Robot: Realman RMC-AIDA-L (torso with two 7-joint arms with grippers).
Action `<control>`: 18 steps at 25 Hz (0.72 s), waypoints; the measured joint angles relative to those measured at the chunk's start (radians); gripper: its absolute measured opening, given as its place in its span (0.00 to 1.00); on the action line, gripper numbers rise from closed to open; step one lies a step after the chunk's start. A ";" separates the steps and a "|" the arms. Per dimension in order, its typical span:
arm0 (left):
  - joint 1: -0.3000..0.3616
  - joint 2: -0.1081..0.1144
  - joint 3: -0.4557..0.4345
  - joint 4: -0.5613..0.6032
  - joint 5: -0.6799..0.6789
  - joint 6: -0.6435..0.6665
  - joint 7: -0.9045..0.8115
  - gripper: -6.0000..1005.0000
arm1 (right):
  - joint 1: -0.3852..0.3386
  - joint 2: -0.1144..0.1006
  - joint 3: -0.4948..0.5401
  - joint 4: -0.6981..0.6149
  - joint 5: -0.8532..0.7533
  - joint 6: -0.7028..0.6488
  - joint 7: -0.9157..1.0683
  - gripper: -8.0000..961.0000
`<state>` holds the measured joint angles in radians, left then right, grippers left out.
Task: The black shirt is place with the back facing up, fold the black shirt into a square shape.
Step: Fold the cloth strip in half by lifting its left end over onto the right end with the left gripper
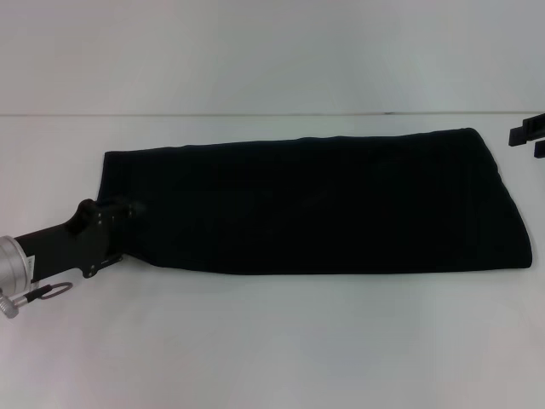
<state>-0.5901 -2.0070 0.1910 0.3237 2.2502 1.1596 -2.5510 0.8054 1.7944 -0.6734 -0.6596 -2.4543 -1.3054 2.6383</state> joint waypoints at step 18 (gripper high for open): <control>-0.004 0.003 0.016 0.005 -0.009 0.018 0.069 0.10 | -0.003 -0.003 0.000 0.000 0.000 -0.004 -0.001 0.57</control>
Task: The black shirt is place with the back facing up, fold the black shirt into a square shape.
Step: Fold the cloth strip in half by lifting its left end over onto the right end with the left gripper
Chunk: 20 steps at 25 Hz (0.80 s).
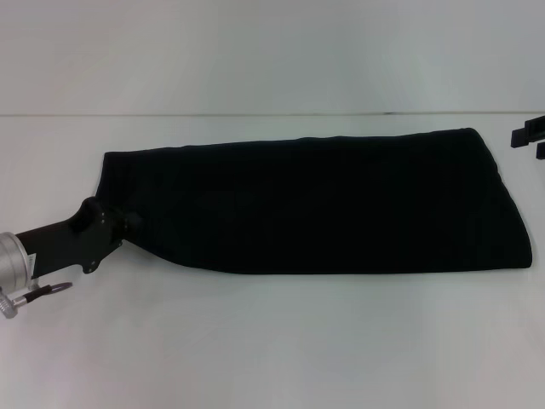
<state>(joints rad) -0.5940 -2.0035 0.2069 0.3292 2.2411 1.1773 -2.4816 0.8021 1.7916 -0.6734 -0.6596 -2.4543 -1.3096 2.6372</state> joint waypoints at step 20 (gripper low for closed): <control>0.013 0.007 -0.014 0.028 -0.011 0.015 0.069 0.01 | -0.281 0.164 0.283 0.051 0.697 -0.085 -0.833 0.57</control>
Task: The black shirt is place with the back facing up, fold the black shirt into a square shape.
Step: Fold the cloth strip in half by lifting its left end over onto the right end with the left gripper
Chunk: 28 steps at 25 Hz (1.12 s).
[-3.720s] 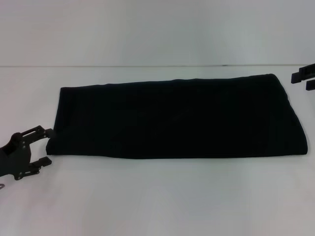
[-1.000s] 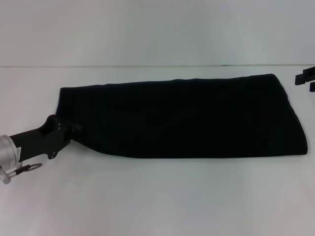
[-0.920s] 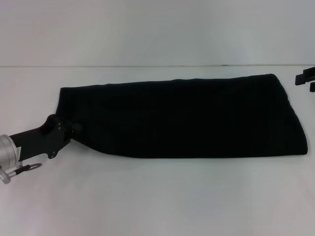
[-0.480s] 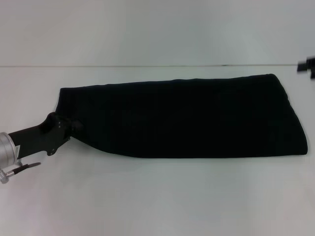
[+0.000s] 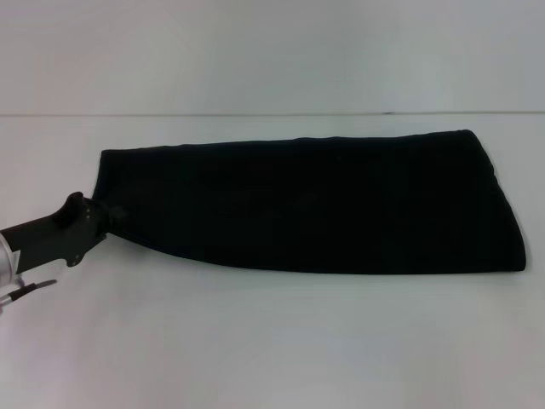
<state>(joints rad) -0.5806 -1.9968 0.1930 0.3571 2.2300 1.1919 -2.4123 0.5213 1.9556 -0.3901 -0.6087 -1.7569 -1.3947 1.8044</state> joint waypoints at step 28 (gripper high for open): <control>0.160 0.018 -0.030 0.216 -0.006 0.028 -0.108 0.01 | -0.041 0.061 0.000 0.040 0.101 0.054 -0.273 0.57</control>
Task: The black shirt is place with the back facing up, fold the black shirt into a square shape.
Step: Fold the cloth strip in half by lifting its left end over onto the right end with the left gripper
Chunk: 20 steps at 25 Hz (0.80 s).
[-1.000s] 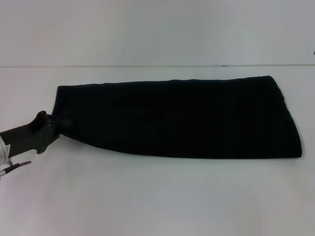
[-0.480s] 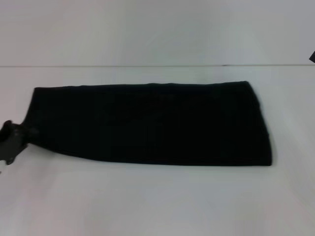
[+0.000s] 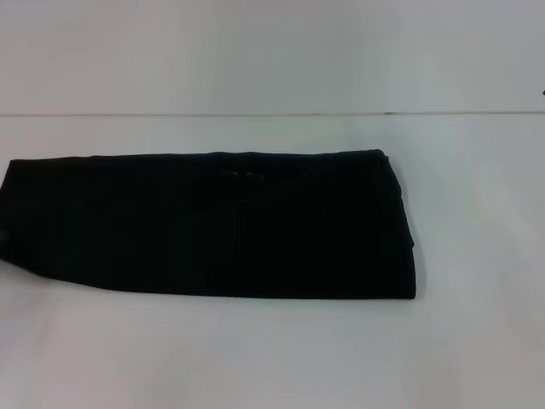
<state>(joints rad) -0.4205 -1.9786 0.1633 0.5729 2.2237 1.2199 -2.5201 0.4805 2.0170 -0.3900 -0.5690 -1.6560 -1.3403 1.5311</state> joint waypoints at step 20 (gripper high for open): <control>-0.368 -0.042 0.345 0.086 -0.001 0.114 -0.073 0.01 | 0.008 0.012 -0.018 0.000 -0.001 -0.001 0.000 0.57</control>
<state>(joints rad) -0.7885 -2.0202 0.5084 0.6586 2.2225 1.3336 -2.5935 0.4887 2.0289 -0.4079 -0.5690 -1.6574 -1.3410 1.5311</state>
